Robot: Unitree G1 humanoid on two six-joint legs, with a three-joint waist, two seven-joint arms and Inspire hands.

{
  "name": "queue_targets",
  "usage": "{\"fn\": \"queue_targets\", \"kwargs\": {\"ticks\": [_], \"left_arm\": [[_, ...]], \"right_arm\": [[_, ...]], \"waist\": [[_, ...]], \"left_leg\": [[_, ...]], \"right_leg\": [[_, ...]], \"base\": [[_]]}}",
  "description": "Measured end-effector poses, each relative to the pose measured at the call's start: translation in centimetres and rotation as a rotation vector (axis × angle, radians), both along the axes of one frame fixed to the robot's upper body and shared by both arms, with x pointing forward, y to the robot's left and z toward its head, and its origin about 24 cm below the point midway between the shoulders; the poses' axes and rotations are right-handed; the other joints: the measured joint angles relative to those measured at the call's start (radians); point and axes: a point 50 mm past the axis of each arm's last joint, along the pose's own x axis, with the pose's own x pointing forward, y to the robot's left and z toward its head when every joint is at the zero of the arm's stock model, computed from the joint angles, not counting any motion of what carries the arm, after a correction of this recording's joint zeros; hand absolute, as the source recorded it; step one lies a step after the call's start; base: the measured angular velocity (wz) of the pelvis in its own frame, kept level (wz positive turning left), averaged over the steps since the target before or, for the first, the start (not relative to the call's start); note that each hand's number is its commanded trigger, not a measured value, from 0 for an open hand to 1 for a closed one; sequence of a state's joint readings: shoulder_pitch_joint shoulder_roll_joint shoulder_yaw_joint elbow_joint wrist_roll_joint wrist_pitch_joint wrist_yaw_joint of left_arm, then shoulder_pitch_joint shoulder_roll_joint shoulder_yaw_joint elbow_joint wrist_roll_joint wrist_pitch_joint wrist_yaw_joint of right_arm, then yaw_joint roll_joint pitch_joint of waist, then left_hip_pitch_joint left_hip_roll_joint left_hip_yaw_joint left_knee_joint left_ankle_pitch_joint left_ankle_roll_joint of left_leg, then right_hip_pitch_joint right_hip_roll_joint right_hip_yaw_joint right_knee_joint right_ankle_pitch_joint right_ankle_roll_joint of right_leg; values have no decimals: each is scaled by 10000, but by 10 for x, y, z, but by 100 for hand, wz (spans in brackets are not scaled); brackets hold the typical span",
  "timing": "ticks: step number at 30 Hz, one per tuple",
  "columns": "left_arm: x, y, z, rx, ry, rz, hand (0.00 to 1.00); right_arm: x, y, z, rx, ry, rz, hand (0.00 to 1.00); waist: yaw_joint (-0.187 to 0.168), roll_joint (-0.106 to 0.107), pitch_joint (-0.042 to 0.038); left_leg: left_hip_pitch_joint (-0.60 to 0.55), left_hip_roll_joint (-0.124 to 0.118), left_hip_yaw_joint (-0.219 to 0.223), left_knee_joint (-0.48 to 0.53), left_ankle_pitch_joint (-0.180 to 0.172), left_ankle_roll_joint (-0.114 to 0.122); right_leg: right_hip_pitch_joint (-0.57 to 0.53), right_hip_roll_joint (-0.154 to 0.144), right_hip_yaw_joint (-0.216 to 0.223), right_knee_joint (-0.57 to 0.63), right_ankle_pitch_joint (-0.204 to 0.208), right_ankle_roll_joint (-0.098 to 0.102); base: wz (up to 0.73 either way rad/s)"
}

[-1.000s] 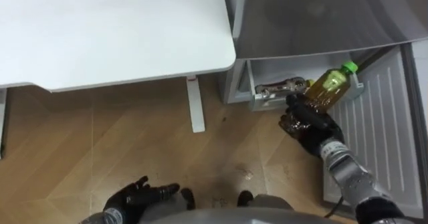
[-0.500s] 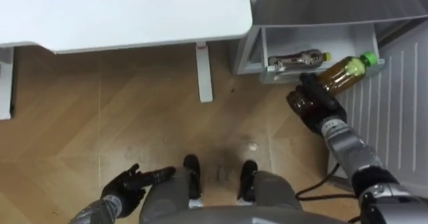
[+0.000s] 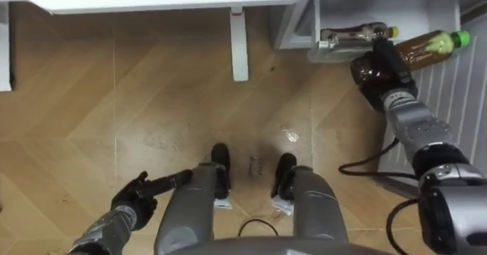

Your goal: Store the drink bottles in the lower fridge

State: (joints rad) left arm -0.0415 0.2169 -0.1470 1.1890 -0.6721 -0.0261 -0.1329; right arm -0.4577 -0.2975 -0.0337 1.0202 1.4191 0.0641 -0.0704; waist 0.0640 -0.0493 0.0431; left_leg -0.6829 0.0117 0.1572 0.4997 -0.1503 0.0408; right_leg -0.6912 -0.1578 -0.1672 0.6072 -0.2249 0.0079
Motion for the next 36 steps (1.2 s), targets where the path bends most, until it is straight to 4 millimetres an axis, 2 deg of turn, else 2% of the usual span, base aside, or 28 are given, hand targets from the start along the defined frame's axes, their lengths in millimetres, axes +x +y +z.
{"fn": "queue_targets", "kwargs": {"ticks": [4,10,14,19,20,21,31,36], "left_arm": [[6,2,3,190,-168,125,0],[12,5,6,421,-312,-45,0],[13,7,7,574,-319,3,0],[12,9,7,760,-226,107,0],[12,9,7,772,-220,114,0],[12,10,7,790,-208,125,0],[7,13,6,1193,175,287,0],[-10,13,0,1398,913,313,0]], "right_arm": [[23,-6,28,272,-419,-533,100],[40,-15,56,457,-768,-1059,100],[46,-19,68,312,-828,-1210,100],[46,-22,70,159,-449,-1400,100],[45,-22,70,126,-378,-1432,52],[45,-24,70,46,-217,-1501,0],[48,-31,82,-172,463,-2197,0],[48,-36,87,-279,660,-2542,0]], "waist": [[-9,-102,59],[127,-229,106],[183,-257,104],[224,-313,106],[223,-313,106],[224,-316,105],[215,-355,83],[220,-355,81]], "left_leg": [[-418,-47,42,115,18,27],[-591,-82,22,111,19,29],[-704,-96,15,170,19,29],[-729,-89,-3,205,16,23],[-734,-89,-4,212,16,24],[-739,-90,-6,221,16,24],[-1021,1,-87,500,14,26],[-1029,2,-96,505,14,26]], "right_leg": [[-488,-91,22,254,-23,-31],[-682,-99,52,352,-62,-2],[-814,-163,35,511,-131,-16],[-816,-140,18,542,-159,-34],[-816,-139,18,544,-159,-35],[-815,-139,18,547,-161,-35],[-973,-64,-29,552,-134,-55],[-964,-108,-126,556,-121,-75]], "base": [[0],[2],[4],[2],[0],[0],[0],[0]]}}
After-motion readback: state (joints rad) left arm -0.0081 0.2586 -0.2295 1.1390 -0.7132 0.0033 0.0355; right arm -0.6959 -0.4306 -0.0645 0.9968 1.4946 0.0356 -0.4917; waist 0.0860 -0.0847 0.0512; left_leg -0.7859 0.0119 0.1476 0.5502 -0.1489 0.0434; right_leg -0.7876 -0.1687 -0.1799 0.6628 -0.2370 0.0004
